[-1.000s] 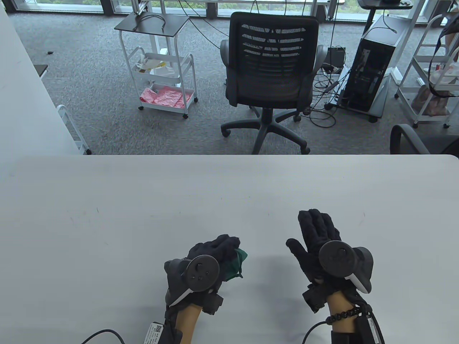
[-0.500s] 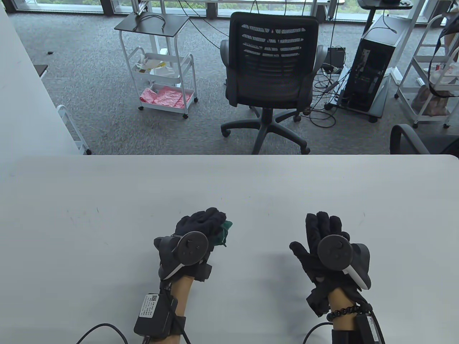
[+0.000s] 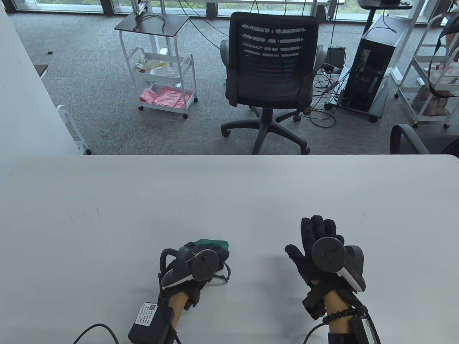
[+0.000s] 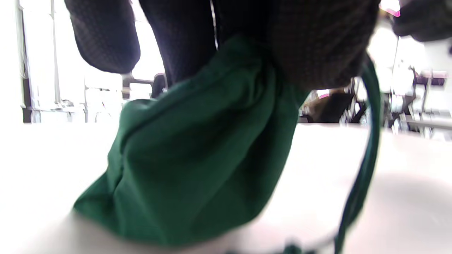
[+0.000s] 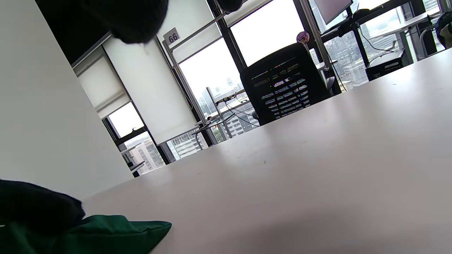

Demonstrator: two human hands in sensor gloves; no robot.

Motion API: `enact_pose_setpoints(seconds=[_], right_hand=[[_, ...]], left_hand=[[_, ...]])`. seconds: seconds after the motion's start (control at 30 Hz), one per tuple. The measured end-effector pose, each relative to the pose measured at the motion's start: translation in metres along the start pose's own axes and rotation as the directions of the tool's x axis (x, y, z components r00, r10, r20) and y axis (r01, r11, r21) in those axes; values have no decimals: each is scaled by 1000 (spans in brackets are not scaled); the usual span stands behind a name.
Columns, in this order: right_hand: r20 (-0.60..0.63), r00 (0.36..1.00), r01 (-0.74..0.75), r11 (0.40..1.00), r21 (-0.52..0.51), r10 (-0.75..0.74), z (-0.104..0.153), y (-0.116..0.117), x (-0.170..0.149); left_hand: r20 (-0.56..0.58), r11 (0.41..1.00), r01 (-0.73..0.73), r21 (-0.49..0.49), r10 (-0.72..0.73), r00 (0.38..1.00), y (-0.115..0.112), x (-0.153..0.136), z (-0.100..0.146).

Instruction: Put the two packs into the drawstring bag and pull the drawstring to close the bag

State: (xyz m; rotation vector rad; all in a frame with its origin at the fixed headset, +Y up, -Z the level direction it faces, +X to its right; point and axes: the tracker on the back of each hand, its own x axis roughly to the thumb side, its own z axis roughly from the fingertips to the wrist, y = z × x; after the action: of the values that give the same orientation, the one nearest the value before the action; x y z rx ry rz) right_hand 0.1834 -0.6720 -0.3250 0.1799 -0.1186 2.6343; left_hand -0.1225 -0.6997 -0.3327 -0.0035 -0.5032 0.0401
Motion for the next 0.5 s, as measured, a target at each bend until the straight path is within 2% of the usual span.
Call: enact_pose_setpoints(seconds=[0.03,0.1,0.2,0.37,0.4,0.5], right_hand=[[2,1000,0,1000,5,0,0,1,1],[3,1000,-3,1000,14,3,0,2,2],[7,1000,-13,1000,19,12,0,2,4],[10,1000,-26,999,43,26,-1,4,5],[14,999,-34,998,45,33,-1,4,5],[23,999,-45,997,58,44,-1,6,6]], left_hand=[[14,999,1,-53,0,1000,-2,0,2],[16,994,-45,-95,47,999,-2,-2,7],[-20,987,-140,-72,139,990,7,-11,16],[-147,959,-246,142,266,953,25,-39,40],[-204,951,-229,206,271,941,27,-47,46],[-315,961,-134,241,209,926,29,-66,57]])
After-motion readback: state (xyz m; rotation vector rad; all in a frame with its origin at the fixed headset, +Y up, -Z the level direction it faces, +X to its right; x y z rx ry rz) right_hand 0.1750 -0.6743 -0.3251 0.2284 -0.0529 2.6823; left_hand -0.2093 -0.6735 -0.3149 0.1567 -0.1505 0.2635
